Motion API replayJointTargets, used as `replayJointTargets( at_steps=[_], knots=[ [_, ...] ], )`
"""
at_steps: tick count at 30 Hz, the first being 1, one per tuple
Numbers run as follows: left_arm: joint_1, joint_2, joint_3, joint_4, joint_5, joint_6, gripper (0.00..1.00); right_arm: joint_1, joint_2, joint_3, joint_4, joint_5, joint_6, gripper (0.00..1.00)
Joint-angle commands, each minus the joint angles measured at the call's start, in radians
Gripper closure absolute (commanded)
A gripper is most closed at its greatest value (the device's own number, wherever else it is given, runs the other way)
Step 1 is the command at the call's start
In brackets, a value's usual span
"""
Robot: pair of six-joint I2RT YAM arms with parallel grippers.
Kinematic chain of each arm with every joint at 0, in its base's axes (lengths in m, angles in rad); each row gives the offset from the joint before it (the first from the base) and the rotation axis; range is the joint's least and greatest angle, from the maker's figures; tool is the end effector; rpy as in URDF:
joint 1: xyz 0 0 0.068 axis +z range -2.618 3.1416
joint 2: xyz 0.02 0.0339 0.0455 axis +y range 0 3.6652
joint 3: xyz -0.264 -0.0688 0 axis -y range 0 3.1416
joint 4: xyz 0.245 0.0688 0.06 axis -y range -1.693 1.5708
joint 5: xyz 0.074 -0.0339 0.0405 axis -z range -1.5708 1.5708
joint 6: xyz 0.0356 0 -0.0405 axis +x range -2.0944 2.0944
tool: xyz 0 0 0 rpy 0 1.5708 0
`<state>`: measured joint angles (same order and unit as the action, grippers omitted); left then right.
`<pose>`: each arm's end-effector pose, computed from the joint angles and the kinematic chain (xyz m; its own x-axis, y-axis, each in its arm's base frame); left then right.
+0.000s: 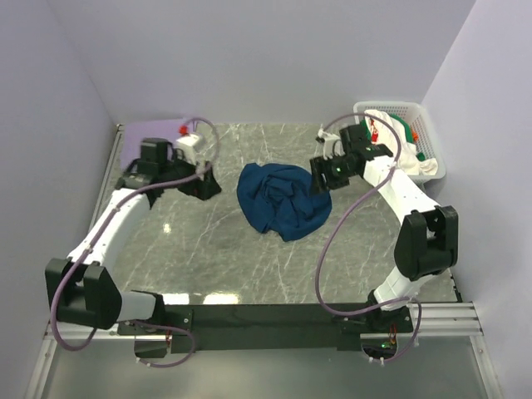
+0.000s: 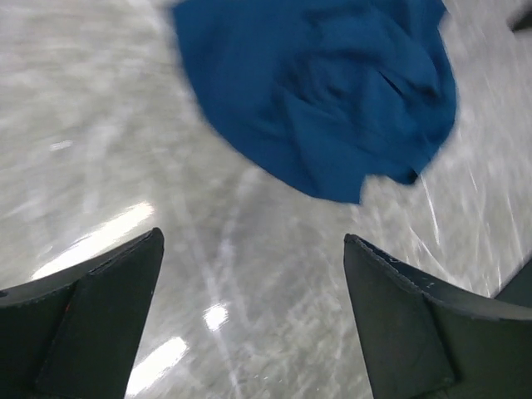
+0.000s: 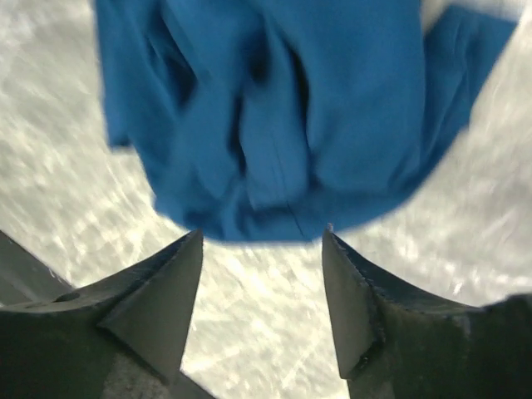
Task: Fold and stack the t-shirts
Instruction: Flatten the tshirt out
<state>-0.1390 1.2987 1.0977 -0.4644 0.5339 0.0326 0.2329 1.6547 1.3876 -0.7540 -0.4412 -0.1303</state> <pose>0.2782 -0.0572 0.3131 -0.5943 0.1115 -0.7965 0.5354 0.7938 -0.2884 0.3368 0.0955 0.2792 -0.7673 -0.3028 -0.5653 -0.5300 0.7957 0.2932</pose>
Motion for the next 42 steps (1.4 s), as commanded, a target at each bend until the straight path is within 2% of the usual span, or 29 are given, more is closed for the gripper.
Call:
replayJointTargets(
  at_steps=[1,4,9,16,19,22,23,25,26,27,29,30,31,36,39,40,42],
  knots=[
    [-0.129,0.048,-0.027,0.056,0.003,0.131,0.07,-0.023,-0.032,-0.102,-0.024,-0.062,-0.071,0.36],
    [-0.241,0.135,-0.012,0.052,-0.043,0.197,0.11,-0.021,-0.030,-0.183,-0.004,-0.094,-0.078,0.38],
    [-0.402,0.255,-0.025,0.141,-0.114,0.306,0.14,-0.021,0.022,-0.257,0.028,-0.149,-0.029,0.41],
    [-0.556,0.327,-0.159,0.334,-0.225,0.513,0.17,-0.027,0.114,-0.306,0.130,-0.152,0.047,0.40],
    [-0.585,0.388,-0.165,0.374,-0.302,0.555,0.19,-0.030,0.171,-0.308,0.153,-0.148,0.069,0.45],
    [-0.585,0.436,-0.160,0.418,-0.359,0.572,0.25,-0.058,0.214,-0.292,0.177,-0.137,0.099,0.57],
    [-0.583,0.445,-0.160,0.418,-0.365,0.592,0.28,-0.070,0.223,-0.277,0.176,-0.142,0.103,0.67],
    [-0.583,0.464,-0.145,0.394,-0.380,0.605,0.47,-0.110,0.235,-0.254,0.154,-0.139,0.101,0.80],
    [-0.583,0.462,-0.136,0.377,-0.380,0.604,0.54,-0.124,0.235,-0.231,0.141,-0.151,0.095,0.97],
    [-0.579,0.455,-0.136,0.360,-0.380,0.606,0.69,-0.142,0.229,-0.222,0.127,-0.155,0.090,1.00],
    [-0.565,0.403,-0.139,0.288,-0.352,0.604,0.81,-0.191,0.191,-0.210,0.091,-0.169,0.066,1.00],
    [-0.539,0.378,-0.144,0.270,-0.304,0.595,0.93,-0.205,0.150,-0.208,0.084,-0.172,0.057,1.00],
    [-0.519,0.325,-0.144,0.241,-0.272,0.581,0.97,-0.227,0.127,-0.208,0.067,-0.174,0.037,1.00],
    [-0.390,0.203,-0.144,0.089,-0.157,0.536,0.99,-0.227,0.010,-0.231,0.031,-0.197,-0.028,1.00],
    [-0.314,0.160,-0.147,0.026,-0.109,0.552,0.99,-0.205,-0.004,-0.260,0.038,-0.186,-0.045,0.86],
    [-0.294,0.157,-0.142,0.003,-0.095,0.559,0.99,-0.196,-0.004,-0.266,0.050,-0.182,-0.046,0.71],
    [-0.234,0.165,-0.122,-0.049,-0.078,0.582,0.99,-0.172,0.007,-0.275,0.065,-0.172,-0.039,0.61]
  ],
)
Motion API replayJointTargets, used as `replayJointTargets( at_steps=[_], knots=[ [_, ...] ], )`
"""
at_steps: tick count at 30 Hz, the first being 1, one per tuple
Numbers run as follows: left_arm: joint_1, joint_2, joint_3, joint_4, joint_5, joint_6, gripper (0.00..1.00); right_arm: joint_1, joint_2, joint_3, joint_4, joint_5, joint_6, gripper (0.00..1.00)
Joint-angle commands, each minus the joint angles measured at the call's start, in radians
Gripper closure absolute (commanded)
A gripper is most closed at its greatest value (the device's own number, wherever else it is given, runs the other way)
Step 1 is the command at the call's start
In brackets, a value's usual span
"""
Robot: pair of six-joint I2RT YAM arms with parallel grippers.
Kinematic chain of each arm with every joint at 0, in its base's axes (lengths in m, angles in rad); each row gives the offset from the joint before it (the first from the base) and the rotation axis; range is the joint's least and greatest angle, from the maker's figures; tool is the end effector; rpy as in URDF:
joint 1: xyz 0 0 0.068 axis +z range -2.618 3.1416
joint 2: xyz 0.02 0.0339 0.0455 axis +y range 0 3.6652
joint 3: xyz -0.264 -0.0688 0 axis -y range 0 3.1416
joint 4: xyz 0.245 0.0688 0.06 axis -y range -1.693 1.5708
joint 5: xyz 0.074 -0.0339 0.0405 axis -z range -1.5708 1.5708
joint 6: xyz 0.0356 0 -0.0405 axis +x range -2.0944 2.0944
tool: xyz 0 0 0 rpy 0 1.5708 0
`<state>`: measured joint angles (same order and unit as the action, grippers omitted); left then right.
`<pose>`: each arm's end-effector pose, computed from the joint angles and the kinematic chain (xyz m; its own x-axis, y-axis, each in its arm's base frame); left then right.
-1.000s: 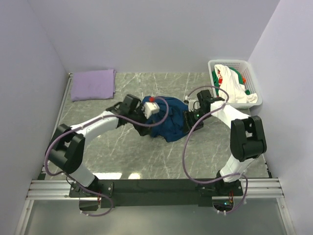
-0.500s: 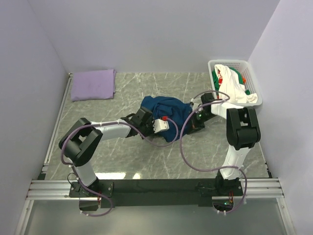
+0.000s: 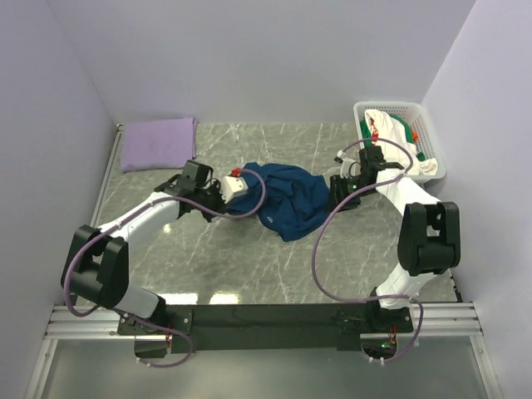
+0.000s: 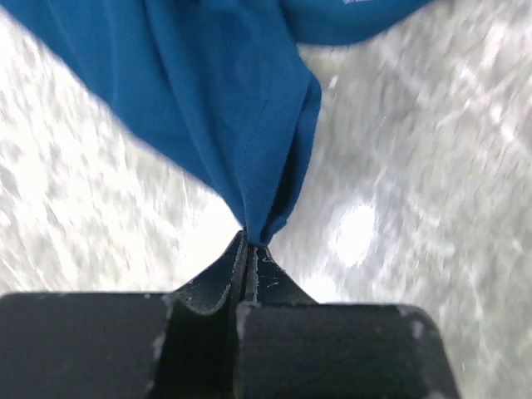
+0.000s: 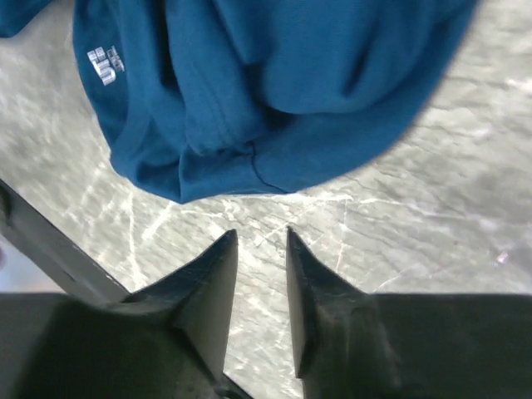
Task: Fold and stack the t-shirts
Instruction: Flatten the tshirt out
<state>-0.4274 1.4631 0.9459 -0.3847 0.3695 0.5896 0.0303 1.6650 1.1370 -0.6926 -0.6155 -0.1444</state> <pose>0.2683 -0.1364 0.2229 -0.2652 0.6905 -0.6730 0.8876 0.4474 0.1093 0.3213 0.0303 0.2079 -0.8971 -0.1447 -0.4175 -0.3555 0.7976 0.4873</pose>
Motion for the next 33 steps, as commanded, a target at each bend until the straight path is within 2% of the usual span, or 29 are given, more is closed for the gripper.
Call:
replayJointTargets(
  at_steps=[1,6,8,13,16,17,18,19,20,24,27,33],
  knots=[
    [0.077,0.018,0.040,-0.143,0.091,0.036,0.99,0.040,-0.001,-0.023,0.024,0.008,-0.014,0.54],
    [0.249,0.094,0.126,-0.194,0.080,0.113,0.99,0.091,0.076,0.023,0.082,0.059,0.014,0.47],
    [0.309,0.152,0.175,-0.194,0.068,0.119,0.99,0.109,0.107,0.052,0.117,0.106,0.042,0.37],
    [0.375,0.253,0.293,-0.246,0.097,0.101,0.99,0.167,0.206,0.092,0.119,0.143,0.074,0.37],
    [0.404,0.266,0.333,-0.215,0.080,0.058,0.99,0.175,0.240,0.096,0.084,0.132,0.060,0.49],
    [0.418,0.273,0.361,-0.209,0.074,0.035,0.99,0.174,0.245,0.104,0.070,0.129,0.054,0.64],
    [0.424,0.281,0.376,-0.206,0.071,0.023,0.99,0.172,0.237,0.104,0.059,0.131,0.045,0.73],
    [0.426,0.295,0.393,-0.209,0.071,0.010,0.99,0.171,0.224,0.099,0.053,0.140,0.028,0.93],
    [0.449,0.299,0.419,-0.215,0.086,-0.005,0.99,0.160,0.204,0.081,0.059,0.155,0.020,1.00],
    [0.504,0.275,0.430,-0.250,0.147,0.007,0.99,0.096,0.090,0.099,0.032,0.192,-0.047,1.00],
    [0.521,0.249,0.430,-0.281,0.175,0.030,0.99,0.047,0.050,0.188,-0.047,0.203,-0.099,1.00],
    [0.544,0.129,0.367,-0.316,0.201,0.084,0.99,0.031,-0.031,0.342,-0.129,0.269,-0.222,1.00]
  ],
)
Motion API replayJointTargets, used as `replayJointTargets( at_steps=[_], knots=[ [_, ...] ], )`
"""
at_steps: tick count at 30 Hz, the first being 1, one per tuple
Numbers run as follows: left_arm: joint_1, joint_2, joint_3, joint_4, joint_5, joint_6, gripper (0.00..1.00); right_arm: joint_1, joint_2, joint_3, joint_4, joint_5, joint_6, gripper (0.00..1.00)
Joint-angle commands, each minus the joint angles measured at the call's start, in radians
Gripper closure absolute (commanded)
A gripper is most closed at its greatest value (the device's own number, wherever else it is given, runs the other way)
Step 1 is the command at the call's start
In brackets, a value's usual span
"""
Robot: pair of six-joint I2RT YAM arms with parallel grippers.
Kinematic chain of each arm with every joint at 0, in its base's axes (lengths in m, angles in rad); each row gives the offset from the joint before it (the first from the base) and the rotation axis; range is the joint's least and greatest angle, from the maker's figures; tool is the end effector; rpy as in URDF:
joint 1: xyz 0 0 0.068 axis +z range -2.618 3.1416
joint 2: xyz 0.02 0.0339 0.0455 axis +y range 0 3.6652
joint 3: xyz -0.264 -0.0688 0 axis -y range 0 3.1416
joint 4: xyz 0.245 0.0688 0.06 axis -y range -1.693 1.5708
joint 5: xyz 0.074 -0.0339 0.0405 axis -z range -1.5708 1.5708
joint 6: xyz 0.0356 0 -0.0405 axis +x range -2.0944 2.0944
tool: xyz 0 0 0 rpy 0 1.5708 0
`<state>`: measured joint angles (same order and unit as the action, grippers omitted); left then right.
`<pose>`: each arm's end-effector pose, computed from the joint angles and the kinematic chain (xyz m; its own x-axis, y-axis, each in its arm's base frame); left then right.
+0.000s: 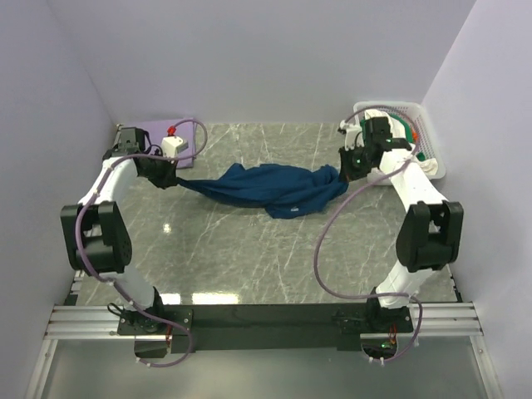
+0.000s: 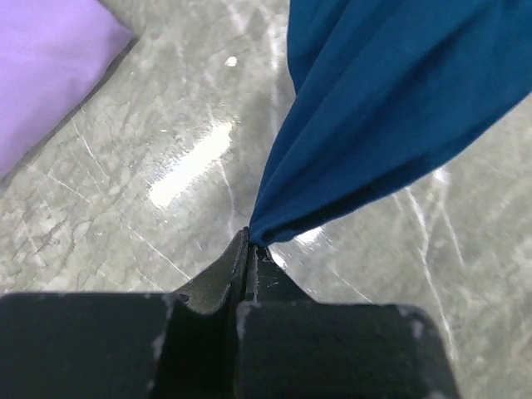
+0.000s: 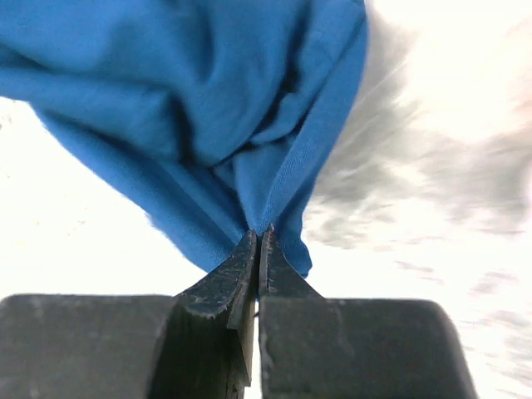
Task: Fold and stack the t-shirts
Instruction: Flatten the tshirt out
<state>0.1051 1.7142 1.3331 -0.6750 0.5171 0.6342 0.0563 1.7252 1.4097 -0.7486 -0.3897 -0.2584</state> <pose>0.3590 0.0202 0.2480 -0.6079 0.4538 -0.6515 0.6344 0.7710 -0.0550 0.3627 0.0340 0.2619 -0.7836 -0.2809 -0.5541 -0.4514 0.8703 0.1971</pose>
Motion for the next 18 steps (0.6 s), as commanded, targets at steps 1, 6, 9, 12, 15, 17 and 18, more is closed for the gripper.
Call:
replayJointTargets(
  at_steps=[1,6,9,12,15,17,18],
  knots=[
    [0.022,-0.137,-0.038,-0.043,0.058,0.059,0.99,0.004,-0.104,0.083,-0.086,0.052,-0.126,1.00],
    [0.120,-0.223,-0.074,-0.282,0.124,0.273,0.99,0.001,-0.183,0.060,-0.184,0.086,-0.331,1.00],
    [0.122,-0.322,-0.211,-0.371,0.028,0.465,0.99,0.002,-0.194,0.019,-0.291,0.045,-0.409,1.00],
    [0.122,-0.416,-0.388,-0.400,-0.086,0.672,0.99,0.020,-0.174,-0.044,-0.334,-0.015,-0.443,1.00],
    [0.116,-0.465,-0.540,-0.399,-0.193,0.777,0.98,0.082,-0.159,-0.107,-0.313,-0.040,-0.430,1.00],
    [0.110,-0.464,-0.545,-0.393,-0.212,0.777,0.89,0.112,-0.147,-0.138,-0.302,-0.049,-0.424,1.00],
    [0.110,-0.437,-0.529,-0.390,-0.194,0.745,0.86,0.125,-0.144,-0.162,-0.284,-0.049,-0.415,1.00]
  ],
)
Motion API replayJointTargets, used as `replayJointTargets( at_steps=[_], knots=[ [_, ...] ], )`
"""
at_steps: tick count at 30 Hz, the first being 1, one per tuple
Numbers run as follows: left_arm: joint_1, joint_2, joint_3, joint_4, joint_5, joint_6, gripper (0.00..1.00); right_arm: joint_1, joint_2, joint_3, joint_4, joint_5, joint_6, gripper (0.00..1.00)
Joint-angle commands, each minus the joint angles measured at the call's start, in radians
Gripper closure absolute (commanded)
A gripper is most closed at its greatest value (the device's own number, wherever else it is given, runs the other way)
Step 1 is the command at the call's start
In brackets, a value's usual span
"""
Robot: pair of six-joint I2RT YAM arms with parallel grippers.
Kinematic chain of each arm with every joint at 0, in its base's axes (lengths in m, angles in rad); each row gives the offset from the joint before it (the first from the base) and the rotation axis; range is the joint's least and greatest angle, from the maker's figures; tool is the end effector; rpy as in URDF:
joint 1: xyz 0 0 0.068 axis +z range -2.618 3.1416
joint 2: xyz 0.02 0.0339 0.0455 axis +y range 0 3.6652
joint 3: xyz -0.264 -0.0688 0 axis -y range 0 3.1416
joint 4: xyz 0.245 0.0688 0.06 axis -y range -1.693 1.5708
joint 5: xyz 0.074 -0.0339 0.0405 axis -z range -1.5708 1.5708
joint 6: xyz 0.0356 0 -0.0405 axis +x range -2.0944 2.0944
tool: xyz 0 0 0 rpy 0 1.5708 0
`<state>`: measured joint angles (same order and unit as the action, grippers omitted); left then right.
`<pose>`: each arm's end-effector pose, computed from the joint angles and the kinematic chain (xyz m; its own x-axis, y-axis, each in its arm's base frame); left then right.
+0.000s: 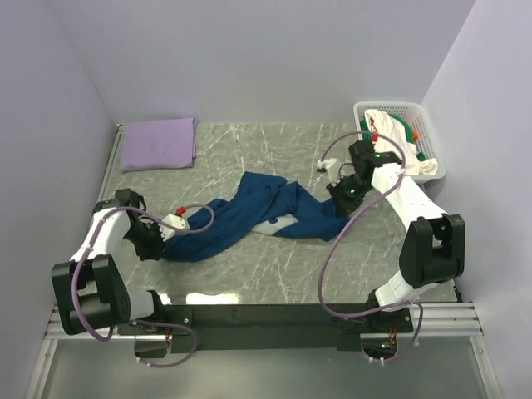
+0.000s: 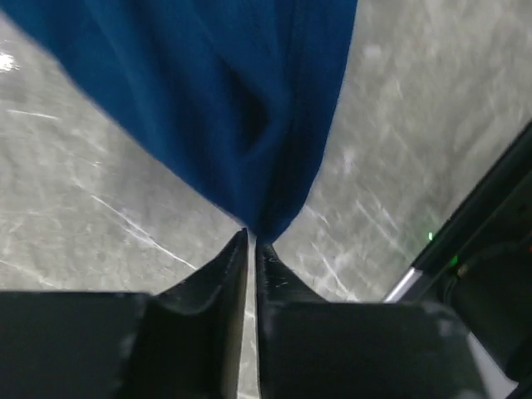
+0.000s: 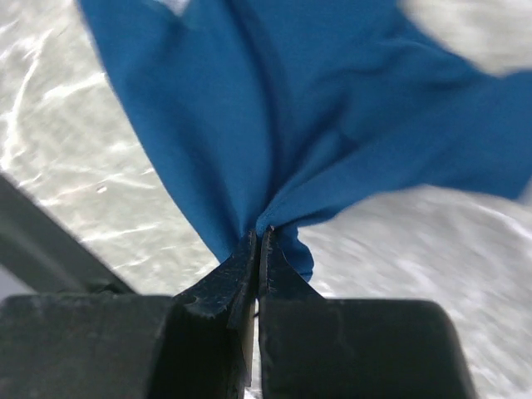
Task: Fold and stack the t-shirts
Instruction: Flatten the tshirt out
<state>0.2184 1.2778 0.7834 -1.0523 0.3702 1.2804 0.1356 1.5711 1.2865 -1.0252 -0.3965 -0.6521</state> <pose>0.1887 0.0287 0.1957 -0.4648 0.8118 -0.3534 0.8797 0.4687 -0.0805 0.2950 0.0541 0.2631 -0.6253 -0.6503 -0.4315 -0.7585 0.6365 0.1400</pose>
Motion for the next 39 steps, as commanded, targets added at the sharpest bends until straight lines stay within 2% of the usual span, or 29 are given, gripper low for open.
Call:
replayJointTargets(
  at_steps=[1,4,5,6,8,10,11,12,13,14,15,19,23,26,28,31,32,33,34,37,38,39],
  knots=[
    [-0.004,0.023,0.078,-0.024,-0.027,0.077,0.83,0.050,0.012,-0.049,-0.001,-0.048,-0.020,1.00],
    [-0.023,0.168,0.287,-0.058,0.113,-0.060,0.59,0.048,0.020,-0.076,0.014,-0.036,-0.014,1.00],
    [-0.040,0.251,0.350,-0.067,0.201,-0.103,0.42,0.047,0.020,-0.081,0.016,-0.035,-0.014,1.00],
    [-0.060,0.290,0.473,-0.071,0.240,-0.206,0.39,0.047,0.018,-0.088,0.025,-0.036,-0.008,1.00],
    [-0.124,0.377,0.586,-0.016,0.335,-0.324,0.35,0.047,0.017,-0.085,0.036,-0.041,0.023,1.00],
    [-0.189,0.408,0.672,0.120,0.435,-0.565,0.31,0.039,0.015,-0.078,0.065,-0.057,0.049,1.00],
    [-0.211,0.432,0.683,0.294,0.443,-0.660,0.28,0.033,0.012,-0.076,0.073,-0.083,0.080,1.00],
    [-0.256,0.451,0.703,0.383,0.417,-0.811,0.27,0.027,0.012,-0.078,0.091,-0.091,0.097,1.00],
    [-0.339,0.472,0.723,0.441,0.385,-0.872,0.27,0.015,0.015,-0.078,0.097,-0.099,0.110,1.00],
    [-0.384,0.498,0.744,0.533,0.342,-0.932,0.27,0.006,0.021,-0.079,0.099,-0.105,0.135,1.00],
    [-0.424,0.561,0.804,0.554,0.317,-1.014,0.27,-0.005,0.023,-0.084,0.105,-0.122,0.146,1.00],
    [-0.604,0.741,0.970,0.594,0.172,-1.158,0.26,-0.076,0.038,-0.093,0.094,-0.154,0.175,1.00],
    [-0.695,0.882,1.063,0.629,0.095,-1.193,0.24,-0.131,0.046,-0.099,0.076,-0.176,0.174,1.00],
    [-0.734,0.928,1.087,0.649,0.107,-1.202,0.23,-0.162,0.044,-0.110,0.073,-0.174,0.166,1.00],
    [-0.755,0.948,1.091,0.637,0.108,-1.211,0.25,-0.168,0.041,-0.121,0.076,-0.176,0.164,1.00],
    [-0.777,0.988,1.105,0.589,0.038,-1.198,0.36,-0.172,0.038,-0.131,0.079,-0.176,0.158,1.00],
    [-0.778,0.989,1.099,0.577,0.026,-1.198,0.46,-0.174,0.038,-0.133,0.079,-0.176,0.154,1.00],
    [-0.774,0.982,1.082,0.569,0.003,-1.195,0.52,-0.175,0.038,-0.134,0.079,-0.173,0.152,1.00],
    [-0.760,0.970,1.067,0.569,-0.004,-1.190,0.66,-0.177,0.040,-0.135,0.079,-0.171,0.149,1.00],
    [-0.700,0.875,0.986,0.606,-0.002,-1.184,0.93,-0.182,0.035,-0.136,0.079,-0.163,0.138,1.00],
    [-0.679,0.826,0.958,0.609,0.004,-1.169,0.99,-0.183,0.035,-0.136,0.077,-0.160,0.132,1.00],
    [-0.656,0.806,0.950,0.601,0.036,-1.156,0.99,-0.183,0.033,-0.136,0.076,-0.160,0.129,1.00]
  ],
)
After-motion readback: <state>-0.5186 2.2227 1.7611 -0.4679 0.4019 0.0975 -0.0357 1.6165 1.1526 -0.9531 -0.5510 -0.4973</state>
